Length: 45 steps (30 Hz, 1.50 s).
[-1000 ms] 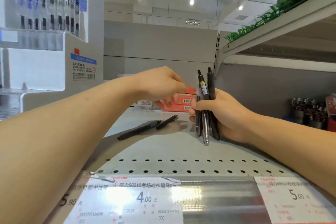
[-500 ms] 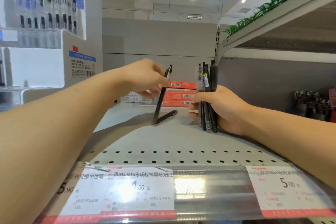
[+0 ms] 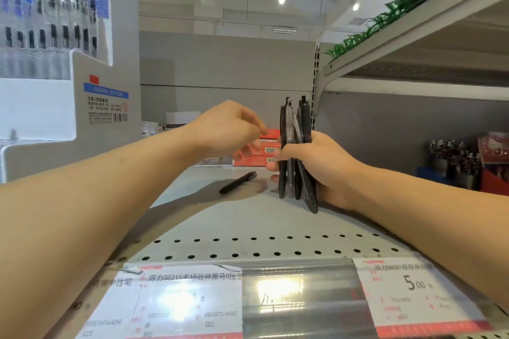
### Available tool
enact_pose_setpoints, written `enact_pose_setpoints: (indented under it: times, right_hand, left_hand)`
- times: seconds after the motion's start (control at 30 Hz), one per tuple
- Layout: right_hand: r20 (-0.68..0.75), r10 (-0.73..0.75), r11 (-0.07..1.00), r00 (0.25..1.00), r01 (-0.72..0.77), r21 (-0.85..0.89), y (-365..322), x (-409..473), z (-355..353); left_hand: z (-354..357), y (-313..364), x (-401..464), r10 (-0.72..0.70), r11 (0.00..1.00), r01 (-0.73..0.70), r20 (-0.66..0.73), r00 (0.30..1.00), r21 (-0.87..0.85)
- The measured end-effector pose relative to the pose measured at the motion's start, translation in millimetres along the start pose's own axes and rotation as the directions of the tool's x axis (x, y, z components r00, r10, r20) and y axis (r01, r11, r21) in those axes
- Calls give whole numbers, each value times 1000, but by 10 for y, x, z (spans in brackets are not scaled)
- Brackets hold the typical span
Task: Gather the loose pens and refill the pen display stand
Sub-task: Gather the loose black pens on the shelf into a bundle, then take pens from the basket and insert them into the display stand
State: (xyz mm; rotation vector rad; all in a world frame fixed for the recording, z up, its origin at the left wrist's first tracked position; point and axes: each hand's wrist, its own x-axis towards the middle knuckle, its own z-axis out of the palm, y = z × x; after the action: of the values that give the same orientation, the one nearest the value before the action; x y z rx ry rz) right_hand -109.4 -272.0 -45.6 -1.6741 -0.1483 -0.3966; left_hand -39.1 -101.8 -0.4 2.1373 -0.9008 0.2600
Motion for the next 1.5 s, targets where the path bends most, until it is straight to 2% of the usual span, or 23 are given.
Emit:
enact_pose_setpoints:
  times: [0.07, 0.17, 0.23, 0.33, 0.4, 0.43, 0.5, 0.57, 0.63, 0.8, 0.87, 0.97, 1.07, 1.2, 1.3, 1.43, 1.5]
  right_hand:
    - [-34, -4, 1000, 999, 4, 9, -14, 12, -9]
    - [-63, -25, 1000, 998, 25, 0, -28, 26, -4]
    - [-84, -45, 999, 995, 44, -15, -37, 31, 4]
    - [-91, -62, 998, 994, 62, -5, -60, 18, 8]
    - [-68, -31, 1000, 997, 30, -9, -57, 19, -8]
    - [-55, -8, 1000, 998, 8, -18, -52, 19, -17]
    - [-53, 20, 999, 998, -22, -37, -47, 20, -32]
    - [-69, 22, 998, 997, -26, -50, -48, 16, -41]
    - [-76, 19, 999, 997, -22, -38, -48, 11, -43]
    - [-35, 17, 1000, 999, -16, 22, -35, 30, -28]
    - [8, 3, 999, 1000, -3, -39, -33, 23, -14]
    - [27, 24, 995, 999, -22, -100, -18, 8, 4]
    - [21, 38, 997, 999, -36, -62, -34, -2, 20]
    - [-73, 9, 999, 997, -13, -50, -79, 6, -15]
    - [-142, -19, 997, 990, 8, -75, -182, 16, -194]
    - [-116, -103, 952, 988, 64, -298, -302, -82, -808]
    - [-68, -128, 855, 989, 75, -513, -341, -172, -1262]
  left_hand:
    - [27, -94, 12, -51, 975, 40, 44, 998, 219]
    - [157, -207, 16, -171, 814, 59, 141, 975, 578]
    - [240, -239, 16, -254, 739, 75, 174, 951, 670]
    - [264, -233, 26, -297, 670, 75, 174, 939, 738]
    - [216, -213, 22, -311, 714, 106, 179, 933, 692]
    - [182, -203, 20, -313, 785, 150, 177, 933, 601]
    - [99, -172, 9, -293, 929, 239, 166, 941, 282]
    - [37, -115, -28, -232, 971, 240, 216, 948, -10]
    - [10, -63, -59, -146, 977, 180, 262, 954, -114]
    - [104, 33, -134, -81, 995, 95, 371, 925, -18]
    - [171, 67, -138, -63, 993, 18, 391, 918, 119]
    - [239, 98, -135, -18, 904, -155, 396, 918, 399]
    - [229, 128, -159, 34, 810, -254, 391, 920, 528]
    - [272, 246, -217, 157, 781, -321, 330, 931, 535]
    - [366, 378, -229, 233, 850, -312, 229, 945, 425]
    - [602, 583, -170, 221, 936, -249, 138, 966, 248]
    - [786, 705, -83, 185, 946, -224, 179, 966, 236]
